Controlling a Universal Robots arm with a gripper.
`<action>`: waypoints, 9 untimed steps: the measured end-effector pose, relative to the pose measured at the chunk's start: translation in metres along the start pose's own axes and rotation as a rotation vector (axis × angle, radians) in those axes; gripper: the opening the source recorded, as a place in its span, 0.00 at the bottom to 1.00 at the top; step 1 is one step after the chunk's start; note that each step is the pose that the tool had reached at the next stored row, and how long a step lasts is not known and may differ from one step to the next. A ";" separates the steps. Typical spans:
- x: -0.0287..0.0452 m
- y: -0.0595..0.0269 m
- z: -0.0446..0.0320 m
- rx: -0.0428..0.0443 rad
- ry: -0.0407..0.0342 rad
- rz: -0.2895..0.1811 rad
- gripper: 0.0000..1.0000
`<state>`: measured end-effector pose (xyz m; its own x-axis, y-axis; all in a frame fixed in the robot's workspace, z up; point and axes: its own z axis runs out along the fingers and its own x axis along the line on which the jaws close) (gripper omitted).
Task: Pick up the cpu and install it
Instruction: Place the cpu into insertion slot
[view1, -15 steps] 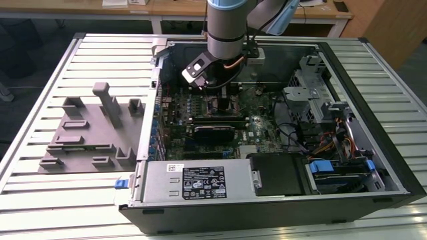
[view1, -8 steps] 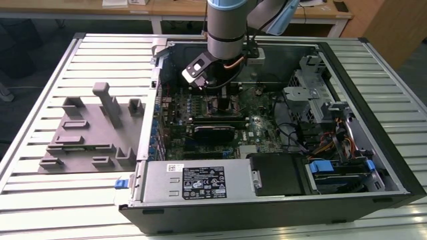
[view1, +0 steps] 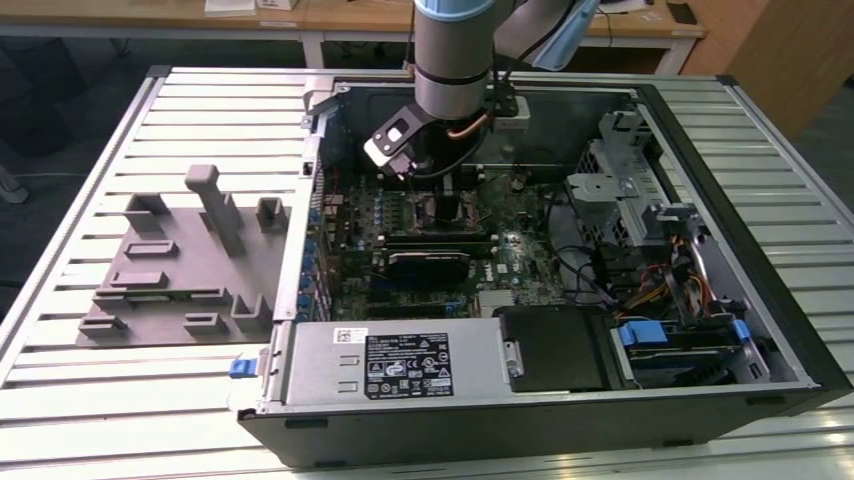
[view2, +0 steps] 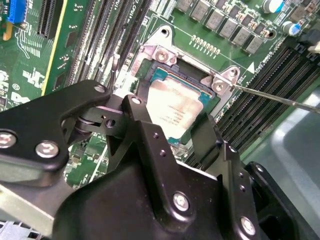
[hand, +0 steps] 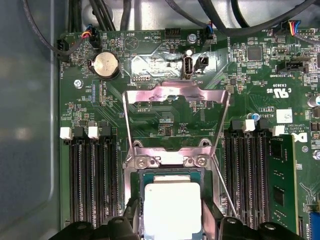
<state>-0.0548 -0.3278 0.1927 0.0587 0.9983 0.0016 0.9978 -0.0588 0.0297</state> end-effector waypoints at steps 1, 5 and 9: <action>0.0000 0.0000 -0.0004 0.0001 -0.0003 0.000 0.61; 0.0001 0.0002 -0.0055 -0.0001 0.0001 0.000 0.61; 0.0000 0.0003 -0.0098 -0.0001 0.0001 0.000 0.61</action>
<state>-0.0548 -0.3278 0.2025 0.0587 0.9983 0.0017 0.9978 -0.0588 0.0297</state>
